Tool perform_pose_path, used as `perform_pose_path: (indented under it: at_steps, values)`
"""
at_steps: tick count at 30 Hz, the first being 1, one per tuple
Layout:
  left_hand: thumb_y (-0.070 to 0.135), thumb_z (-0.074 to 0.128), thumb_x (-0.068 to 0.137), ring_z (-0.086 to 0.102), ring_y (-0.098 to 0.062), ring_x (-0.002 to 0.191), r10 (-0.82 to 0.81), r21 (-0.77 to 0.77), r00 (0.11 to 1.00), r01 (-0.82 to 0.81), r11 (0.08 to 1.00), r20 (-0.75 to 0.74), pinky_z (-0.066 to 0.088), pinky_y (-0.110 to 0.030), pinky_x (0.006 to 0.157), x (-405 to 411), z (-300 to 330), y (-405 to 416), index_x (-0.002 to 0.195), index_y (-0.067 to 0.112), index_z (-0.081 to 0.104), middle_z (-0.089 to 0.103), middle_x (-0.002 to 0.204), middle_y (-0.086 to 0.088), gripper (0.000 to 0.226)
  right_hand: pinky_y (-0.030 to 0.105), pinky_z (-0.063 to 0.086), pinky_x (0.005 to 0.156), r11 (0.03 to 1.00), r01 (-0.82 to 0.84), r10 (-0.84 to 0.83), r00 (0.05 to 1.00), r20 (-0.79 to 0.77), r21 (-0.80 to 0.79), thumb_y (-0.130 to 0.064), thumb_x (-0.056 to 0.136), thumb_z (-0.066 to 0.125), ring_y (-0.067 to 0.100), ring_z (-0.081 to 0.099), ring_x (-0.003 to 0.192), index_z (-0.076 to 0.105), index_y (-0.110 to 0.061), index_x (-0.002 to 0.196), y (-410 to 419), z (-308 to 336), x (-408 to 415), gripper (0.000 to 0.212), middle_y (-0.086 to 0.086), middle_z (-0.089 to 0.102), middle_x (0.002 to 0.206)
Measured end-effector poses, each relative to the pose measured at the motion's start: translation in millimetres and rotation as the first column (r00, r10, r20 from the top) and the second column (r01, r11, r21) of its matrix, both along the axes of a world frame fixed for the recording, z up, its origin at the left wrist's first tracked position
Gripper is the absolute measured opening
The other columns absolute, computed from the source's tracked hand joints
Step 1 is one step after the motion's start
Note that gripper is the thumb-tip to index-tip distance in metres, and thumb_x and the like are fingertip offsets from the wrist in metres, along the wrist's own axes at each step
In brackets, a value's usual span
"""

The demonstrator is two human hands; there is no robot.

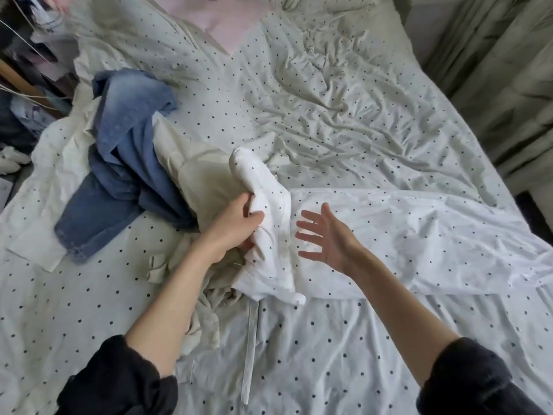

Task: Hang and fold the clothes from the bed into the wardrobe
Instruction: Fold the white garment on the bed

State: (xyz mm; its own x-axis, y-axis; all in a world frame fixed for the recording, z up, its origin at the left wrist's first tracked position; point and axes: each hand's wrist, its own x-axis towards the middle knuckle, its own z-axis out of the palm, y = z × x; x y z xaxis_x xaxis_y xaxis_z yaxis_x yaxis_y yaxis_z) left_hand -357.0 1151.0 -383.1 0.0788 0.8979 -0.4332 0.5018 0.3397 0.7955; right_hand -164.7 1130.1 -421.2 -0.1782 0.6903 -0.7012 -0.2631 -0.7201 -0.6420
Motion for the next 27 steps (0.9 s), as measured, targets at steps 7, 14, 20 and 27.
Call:
perform_pose_path:
  at_steps: [7, 14, 20, 27]
  values:
    - [0.011, 0.047, 0.096, 0.061, -0.022, 0.101, -0.16, -0.116, 0.982, 0.172, 0.978, 0.105, 0.055, -0.035, 0.081, 148, -15, 1, 0.137, 0.015, 0.039, 0.055, 0.125, -0.004, 0.042, 0.037, 0.048, 0.071, 0.996, 0.089, -0.089, 0.996, -0.015, -0.014, -0.053, 0.099, 0.02, 0.017, 0.059, 0.099, 0.049, -0.018, 0.131, -6, 0, 102, 0.056, 0.003, 0.058, 0.123]
    - [0.002, 0.049, 0.093, 0.059, -0.013, 0.076, 0.141, -0.002, 0.987, -0.141, 0.99, 0.072, 0.049, -0.029, 0.071, 165, -65, -5, 0.123, 0.009, 0.057, 0.064, 0.092, -0.001, 0.032, 0.035, 0.046, 0.092, 0.977, -0.088, -0.024, 0.858, 0.513, 0.194, -0.028, 0.099, 0.045, 0.023, 0.056, 0.111, 0.055, -0.011, 0.128, -16, -31, 148, 0.035, 0.008, 0.055, 0.131]
    - [0.026, 0.06, 0.092, 0.055, -0.021, 0.098, 0.415, -0.15, 0.901, -0.431, 0.89, -0.13, 0.043, -0.034, 0.086, 96, -87, -7, 0.121, 0.01, 0.053, 0.057, 0.105, -0.004, 0.034, 0.045, 0.05, 0.085, 0.572, -0.652, -0.303, 0.396, 0.867, 0.498, -0.021, 0.079, 0.061, 0.037, 0.06, 0.107, 0.07, -0.01, 0.101, -27, -44, 102, 0.026, 0.015, 0.064, 0.113]
    - [0.018, 0.048, 0.098, 0.058, -0.016, 0.08, 0.551, -0.498, 0.801, -0.389, 0.775, 0.231, 0.046, -0.033, 0.066, 74, -80, -16, 0.089, 0.019, 0.059, 0.064, 0.089, -0.003, 0.014, 0.047, 0.016, 0.115, 0.55, -0.832, 0.095, 0.147, 0.985, 0.071, -0.025, 0.085, 0.059, 0.023, 0.009, 0.145, 0.039, -0.022, 0.139, -50, -60, 107, 0.057, 0.003, 0.022, 0.152]
